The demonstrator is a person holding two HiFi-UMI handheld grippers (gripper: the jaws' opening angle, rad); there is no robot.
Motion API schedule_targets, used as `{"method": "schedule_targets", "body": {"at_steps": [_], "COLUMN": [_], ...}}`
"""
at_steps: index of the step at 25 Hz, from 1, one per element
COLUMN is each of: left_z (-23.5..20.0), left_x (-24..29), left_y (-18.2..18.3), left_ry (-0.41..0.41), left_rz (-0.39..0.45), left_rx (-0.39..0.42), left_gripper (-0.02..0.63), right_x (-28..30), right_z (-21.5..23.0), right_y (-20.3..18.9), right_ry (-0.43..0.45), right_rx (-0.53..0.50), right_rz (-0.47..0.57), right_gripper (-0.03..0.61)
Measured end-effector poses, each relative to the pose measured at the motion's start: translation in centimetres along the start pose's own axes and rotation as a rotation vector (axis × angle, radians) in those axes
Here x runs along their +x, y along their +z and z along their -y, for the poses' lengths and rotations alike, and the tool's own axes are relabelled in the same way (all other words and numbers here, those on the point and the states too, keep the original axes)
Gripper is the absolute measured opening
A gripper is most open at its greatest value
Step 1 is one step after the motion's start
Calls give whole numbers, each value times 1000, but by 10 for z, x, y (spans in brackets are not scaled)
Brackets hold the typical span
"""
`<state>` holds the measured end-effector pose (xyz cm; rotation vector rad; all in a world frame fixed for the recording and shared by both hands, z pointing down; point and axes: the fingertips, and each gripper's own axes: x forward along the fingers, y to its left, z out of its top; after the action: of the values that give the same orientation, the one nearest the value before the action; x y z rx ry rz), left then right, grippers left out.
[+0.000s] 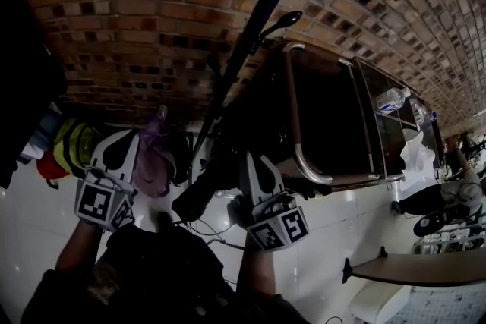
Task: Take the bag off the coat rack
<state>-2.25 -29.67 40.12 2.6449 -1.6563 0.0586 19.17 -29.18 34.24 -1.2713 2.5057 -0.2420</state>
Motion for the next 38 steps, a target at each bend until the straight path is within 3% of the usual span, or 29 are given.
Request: {"method": "schedule_targets", "body": {"at_steps": [9, 23, 38], "left_z": [0, -16, -24], "left_x": [-68, -228, -390], "left_y": [10, 24, 25], "left_ry": [-2, 36, 15], "left_rz": [15, 36, 47], "left_rx": [12, 21, 16], "left_gripper": [35, 35, 35], "right_x": [-35, -94, -160], "right_z": [-65, -203, -349], "right_y": [-8, -23, -49], "right_ry": [10, 33, 38], "right_rx": [2, -31, -18], "right_rz": [-15, -24, -44], "right_gripper": [26, 25, 25]}}
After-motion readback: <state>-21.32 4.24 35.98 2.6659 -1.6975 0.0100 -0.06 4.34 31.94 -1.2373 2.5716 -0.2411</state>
